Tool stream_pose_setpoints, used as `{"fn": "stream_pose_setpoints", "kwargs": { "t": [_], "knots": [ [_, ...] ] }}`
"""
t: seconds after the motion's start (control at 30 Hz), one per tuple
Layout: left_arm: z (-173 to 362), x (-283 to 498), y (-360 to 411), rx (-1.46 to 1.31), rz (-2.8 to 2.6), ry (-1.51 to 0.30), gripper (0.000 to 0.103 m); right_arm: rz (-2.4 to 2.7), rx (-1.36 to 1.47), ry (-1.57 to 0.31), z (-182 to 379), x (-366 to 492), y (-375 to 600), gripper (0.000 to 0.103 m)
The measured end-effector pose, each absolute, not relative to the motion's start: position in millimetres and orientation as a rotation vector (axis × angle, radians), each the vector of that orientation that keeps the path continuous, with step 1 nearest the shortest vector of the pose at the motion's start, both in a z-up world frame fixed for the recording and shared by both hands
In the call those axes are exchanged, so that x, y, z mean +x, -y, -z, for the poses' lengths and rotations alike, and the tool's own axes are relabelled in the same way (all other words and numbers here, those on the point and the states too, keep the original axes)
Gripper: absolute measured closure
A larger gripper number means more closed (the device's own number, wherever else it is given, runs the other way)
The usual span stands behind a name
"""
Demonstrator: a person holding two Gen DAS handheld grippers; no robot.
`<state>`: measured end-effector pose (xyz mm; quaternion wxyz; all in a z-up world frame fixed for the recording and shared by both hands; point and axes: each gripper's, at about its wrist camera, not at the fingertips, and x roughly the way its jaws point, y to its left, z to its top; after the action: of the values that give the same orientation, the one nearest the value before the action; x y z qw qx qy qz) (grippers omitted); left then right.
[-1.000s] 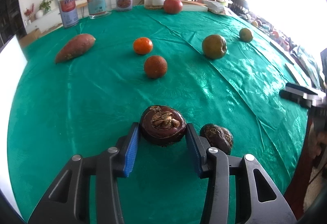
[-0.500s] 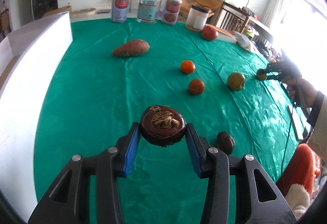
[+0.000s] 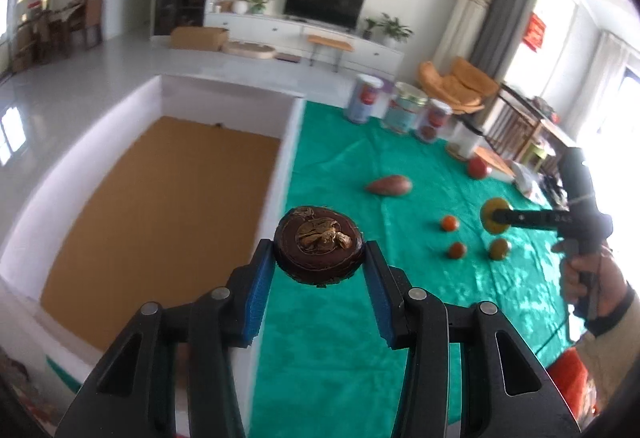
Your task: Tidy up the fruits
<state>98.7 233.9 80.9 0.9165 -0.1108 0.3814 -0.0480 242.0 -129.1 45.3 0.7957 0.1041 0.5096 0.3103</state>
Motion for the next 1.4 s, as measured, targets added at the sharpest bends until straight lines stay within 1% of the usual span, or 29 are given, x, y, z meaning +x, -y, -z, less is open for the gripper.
{"fn": "stream_pose_setpoints", "kwargs": {
  "t": [0.13,0.2,0.3,0.37,0.43,0.47,0.5,0.53,0.57,0.6,0.63,0.67,0.7,0.8,0.97,1.1,1.17,1.27,1.33,1.4],
  "knots": [
    [-54,98,-282,-0.264,-0.04,-0.852,0.057,-0.916,0.163,-1.129,-42,218,-25,0.05],
    [-39,96,-298,-0.295,-0.085,-0.881,0.057,-0.96,0.111,-1.157,-34,209,-79,0.05],
    [-23,93,-312,-0.354,-0.12,-0.899,0.056,-0.949,0.022,-1.171,-20,202,-134,0.05],
    [-13,95,-318,-0.384,-0.152,-0.91,0.056,-0.921,-0.022,-1.126,-20,205,-155,0.049],
    [-7,100,-322,-0.411,-0.176,-0.914,0.052,-0.883,-0.022,-1.118,-22,212,-163,0.049],
    [-5,103,-324,-0.423,-0.184,-0.916,0.043,-0.871,0.016,-1.103,-26,219,-160,0.048],
    [-4,105,-325,-0.43,-0.19,-0.914,0.033,-0.861,0.048,-1.086,-33,222,-153,0.046],
    [-5,105,-324,-0.43,-0.198,-0.906,0.03,-0.852,0.082,-1.062,-41,224,-142,0.044],
    [-7,106,-321,-0.422,-0.2,-0.896,0.027,-0.851,0.102,-1.039,-51,232,-135,0.04],
    [-11,107,-315,-0.404,-0.196,-0.879,0.025,-0.848,0.109,-1.01,-58,229,-121,0.034],
    [-15,105,-309,-0.383,-0.194,-0.86,0.024,-0.837,0.098,-0.981,-63,226,-105,0.031],
    [-18,105,-301,-0.358,-0.194,-0.842,0.021,-0.818,0.072,-0.95,-65,219,-85,0.025],
    [-22,106,-294,-0.328,-0.196,-0.822,0.018,-0.79,0.036,-0.917,-64,210,-61,0.02],
    [-33,110,-270,-0.275,-0.17,-0.756,0.017,-0.663,-0.063,-0.863,-46,187,11,0.019],
    [-35,137,-233,-0.169,-0.161,-0.681,0.013,-0.343,-0.096,-0.874,7,156,165,0.019],
    [-21,165,-198,-0.03,-0.167,-0.731,0.013,-0.052,-0.075,-0.889,35,131,279,0.018],
    [-18,170,-183,0.036,-0.144,-0.754,0.016,0.047,-0.032,-0.881,40,117,322,0.018],
    [-15,165,-162,0.134,-0.151,-0.731,0.016,0.141,0.018,-0.86,49,103,351,0.018],
    [-12,164,-154,0.15,-0.142,-0.74,0.016,0.165,0.084,-0.878,54,105,366,0.018],
    [-11,161,-150,0.158,-0.139,-0.736,0.016,0.182,0.114,-0.857,48,107,375,0.018]
  ]
}}
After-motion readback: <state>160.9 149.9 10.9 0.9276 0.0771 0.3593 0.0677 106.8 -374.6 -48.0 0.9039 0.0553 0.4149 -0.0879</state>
